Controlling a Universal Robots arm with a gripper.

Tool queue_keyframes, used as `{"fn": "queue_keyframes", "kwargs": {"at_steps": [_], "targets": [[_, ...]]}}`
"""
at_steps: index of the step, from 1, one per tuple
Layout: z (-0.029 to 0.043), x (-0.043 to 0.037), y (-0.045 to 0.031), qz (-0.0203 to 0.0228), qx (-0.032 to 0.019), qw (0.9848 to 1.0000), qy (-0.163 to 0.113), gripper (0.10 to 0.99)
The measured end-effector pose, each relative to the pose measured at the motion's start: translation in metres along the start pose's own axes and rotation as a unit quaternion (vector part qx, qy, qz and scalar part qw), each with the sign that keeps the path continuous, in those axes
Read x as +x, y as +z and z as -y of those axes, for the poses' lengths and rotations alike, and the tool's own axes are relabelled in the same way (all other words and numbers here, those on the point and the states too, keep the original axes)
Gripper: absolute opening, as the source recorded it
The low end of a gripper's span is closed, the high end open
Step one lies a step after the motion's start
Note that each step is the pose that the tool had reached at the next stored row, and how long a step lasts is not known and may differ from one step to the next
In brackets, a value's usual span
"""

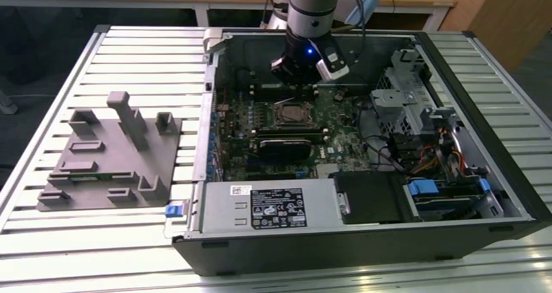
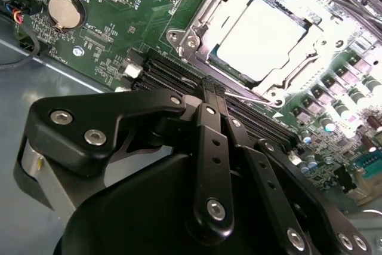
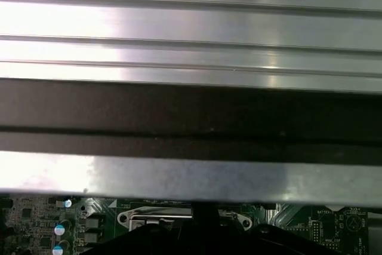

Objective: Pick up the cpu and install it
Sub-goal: 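Install the first cpu locking lever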

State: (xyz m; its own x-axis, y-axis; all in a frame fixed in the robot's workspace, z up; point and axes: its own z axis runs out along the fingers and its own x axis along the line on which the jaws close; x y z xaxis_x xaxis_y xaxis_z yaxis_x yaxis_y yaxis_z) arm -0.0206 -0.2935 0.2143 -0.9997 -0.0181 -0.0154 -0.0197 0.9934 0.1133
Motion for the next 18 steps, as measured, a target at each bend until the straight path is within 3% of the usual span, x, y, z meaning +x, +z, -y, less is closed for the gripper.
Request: {"fn": "queue_keyframes", "kwargs": {"at_steps": [18], "targets": [[0.0018, -0.0045, 0.0152, -0.0004, 0.0, 1.0, 0.0, 0.106]]}}
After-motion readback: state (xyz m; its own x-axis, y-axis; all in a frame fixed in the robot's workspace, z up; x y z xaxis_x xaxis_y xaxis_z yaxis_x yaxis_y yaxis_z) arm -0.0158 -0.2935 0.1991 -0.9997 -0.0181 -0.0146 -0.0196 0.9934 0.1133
